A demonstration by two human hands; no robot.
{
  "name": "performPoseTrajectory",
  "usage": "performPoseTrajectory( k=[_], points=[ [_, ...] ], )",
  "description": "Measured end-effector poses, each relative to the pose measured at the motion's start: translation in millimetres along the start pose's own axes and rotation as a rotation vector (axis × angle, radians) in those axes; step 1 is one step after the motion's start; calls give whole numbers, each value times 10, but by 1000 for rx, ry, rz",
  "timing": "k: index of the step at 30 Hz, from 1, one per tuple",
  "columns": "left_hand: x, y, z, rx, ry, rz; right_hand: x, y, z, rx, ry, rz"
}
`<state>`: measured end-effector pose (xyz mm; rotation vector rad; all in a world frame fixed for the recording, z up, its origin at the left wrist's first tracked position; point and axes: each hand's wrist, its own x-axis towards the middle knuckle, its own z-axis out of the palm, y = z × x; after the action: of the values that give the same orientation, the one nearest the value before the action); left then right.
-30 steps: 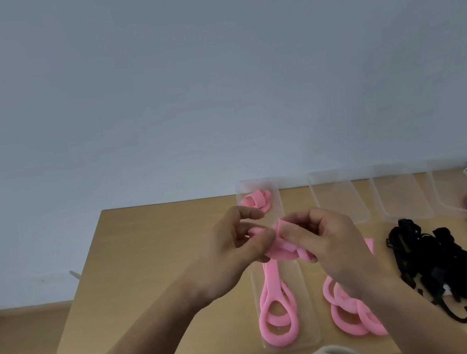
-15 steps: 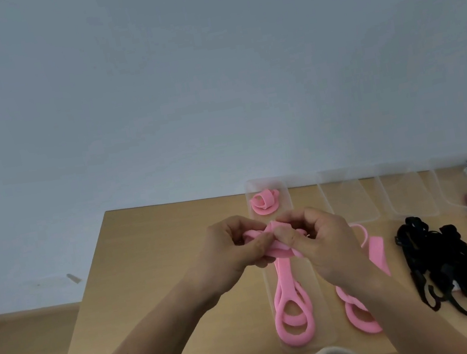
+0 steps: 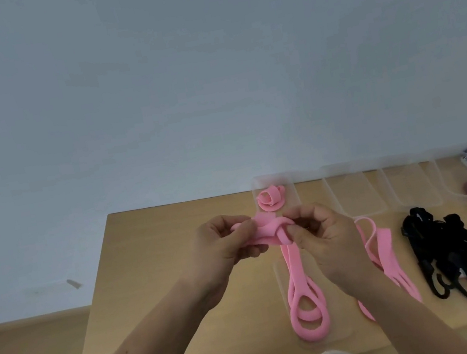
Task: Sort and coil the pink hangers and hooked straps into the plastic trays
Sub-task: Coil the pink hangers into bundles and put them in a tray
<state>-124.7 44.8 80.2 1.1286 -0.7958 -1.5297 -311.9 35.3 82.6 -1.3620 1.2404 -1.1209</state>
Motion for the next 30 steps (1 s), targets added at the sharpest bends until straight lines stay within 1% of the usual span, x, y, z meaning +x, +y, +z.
performPoseTrajectory(
  k=[5, 8, 10, 13, 15, 18, 21, 23, 25, 27, 29, 30],
  points=[
    [67, -73, 13, 4, 29, -22, 19, 103, 17, -62, 5, 12],
    [152, -146, 80, 11, 50, -56, 102, 187, -80, -167, -51, -44],
    [242, -193, 150, 25, 65, -92, 182, 243, -191, -290, -137, -151],
    [431, -274, 274, 32, 108, -150, 345, 343, -364, -600, -257, -327],
    [567, -327, 348, 31, 124, -188, 498, 421, -443, -768, -290, -419],
    [769, -438, 460, 48, 125, -241, 776, 567, -556, -894, -289, -558],
    [985, -536, 552, 65, 170, -286, 1036, 762, -641, -920, -291, -643],
    [1133, -583, 588, 211, 183, -275, 1211, 878, -672, -906, -295, -620],
    [1272, -626, 577, 536, 212, -194, 1382, 986, -679, -912, -320, -599],
    [1386, -656, 521, 886, 277, -76, 1530, 1079, -659, -933, -354, -606],
    [1484, -700, 468, 1069, 299, -26, 1630, 1164, -629, -985, -391, -601],
    [1524, -732, 449, 1128, 278, -33, 1672, 1209, -617, -1029, -422, -594]
  ],
)
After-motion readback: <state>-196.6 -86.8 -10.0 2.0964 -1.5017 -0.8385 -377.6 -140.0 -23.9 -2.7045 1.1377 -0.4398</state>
